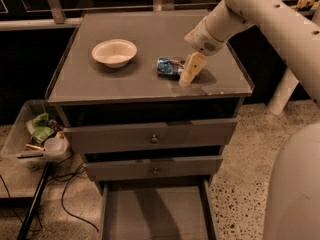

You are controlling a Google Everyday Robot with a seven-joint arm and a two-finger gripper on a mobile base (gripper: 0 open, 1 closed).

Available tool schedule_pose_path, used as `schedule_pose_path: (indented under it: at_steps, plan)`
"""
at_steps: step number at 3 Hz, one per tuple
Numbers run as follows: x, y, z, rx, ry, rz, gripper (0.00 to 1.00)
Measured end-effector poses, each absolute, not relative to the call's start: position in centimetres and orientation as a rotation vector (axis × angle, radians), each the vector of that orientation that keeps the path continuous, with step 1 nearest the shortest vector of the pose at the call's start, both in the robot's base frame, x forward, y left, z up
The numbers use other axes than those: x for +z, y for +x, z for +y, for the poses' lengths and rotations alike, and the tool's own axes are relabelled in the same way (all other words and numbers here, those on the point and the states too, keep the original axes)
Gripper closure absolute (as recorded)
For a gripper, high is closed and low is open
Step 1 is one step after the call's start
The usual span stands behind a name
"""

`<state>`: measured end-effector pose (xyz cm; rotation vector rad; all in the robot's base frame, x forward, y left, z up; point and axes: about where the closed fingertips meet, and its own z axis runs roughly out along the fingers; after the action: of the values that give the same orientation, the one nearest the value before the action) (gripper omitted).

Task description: Place redbull can into bottom drawer

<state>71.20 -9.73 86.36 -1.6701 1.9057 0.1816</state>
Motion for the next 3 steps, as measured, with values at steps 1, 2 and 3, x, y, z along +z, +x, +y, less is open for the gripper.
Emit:
schedule_pose_path:
  at_steps: [1,2,3]
  plan:
    - [84.8,72.2,-10.2,0.206,-1.649,1.933,0.0]
    - [83.6,72.7,-10.5,0.246,-1.64,1.957,0.0]
    - [83.6,72.8,-10.5,0.247,-1.64,1.957,0.18]
